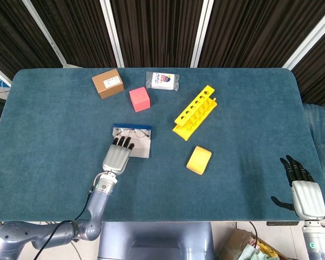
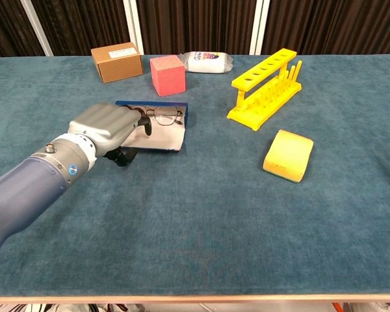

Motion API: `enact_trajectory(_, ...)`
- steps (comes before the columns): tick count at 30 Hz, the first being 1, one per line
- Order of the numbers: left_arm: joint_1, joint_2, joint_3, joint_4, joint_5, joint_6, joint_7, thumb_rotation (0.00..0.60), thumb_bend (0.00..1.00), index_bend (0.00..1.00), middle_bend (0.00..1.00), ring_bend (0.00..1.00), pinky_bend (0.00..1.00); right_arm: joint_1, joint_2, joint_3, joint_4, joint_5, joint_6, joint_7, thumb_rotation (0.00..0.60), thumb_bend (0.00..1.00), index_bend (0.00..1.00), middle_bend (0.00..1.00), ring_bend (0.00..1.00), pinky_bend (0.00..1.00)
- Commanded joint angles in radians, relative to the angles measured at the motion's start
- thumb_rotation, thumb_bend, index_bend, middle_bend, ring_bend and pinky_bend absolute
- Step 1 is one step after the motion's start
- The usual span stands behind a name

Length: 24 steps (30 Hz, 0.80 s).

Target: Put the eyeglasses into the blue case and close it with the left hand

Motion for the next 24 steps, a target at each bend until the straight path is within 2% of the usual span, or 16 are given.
enact_trajectory(1,-0.002,-0.005,-0.009,0.007,0.0,0.001,0.003,0.6,0.48,0.31,0.14,0.11,0.19,0.0,0.001,0.0,-0.001,0.0,-0.001,0.0,0.6,0.17,0.0,0.0,0.09,0.19)
enact_trajectory(24,-0.046,-0.05,-0.088,0.078,0.023,-0.007,-0.002,0.6,0.47,0.36,0.14,0.11,0.19,-0.001,0.006,0.002,-0.009,0.011,-0.004,0.002,0.6,0.17,0.0,0.0,0.09,0.19)
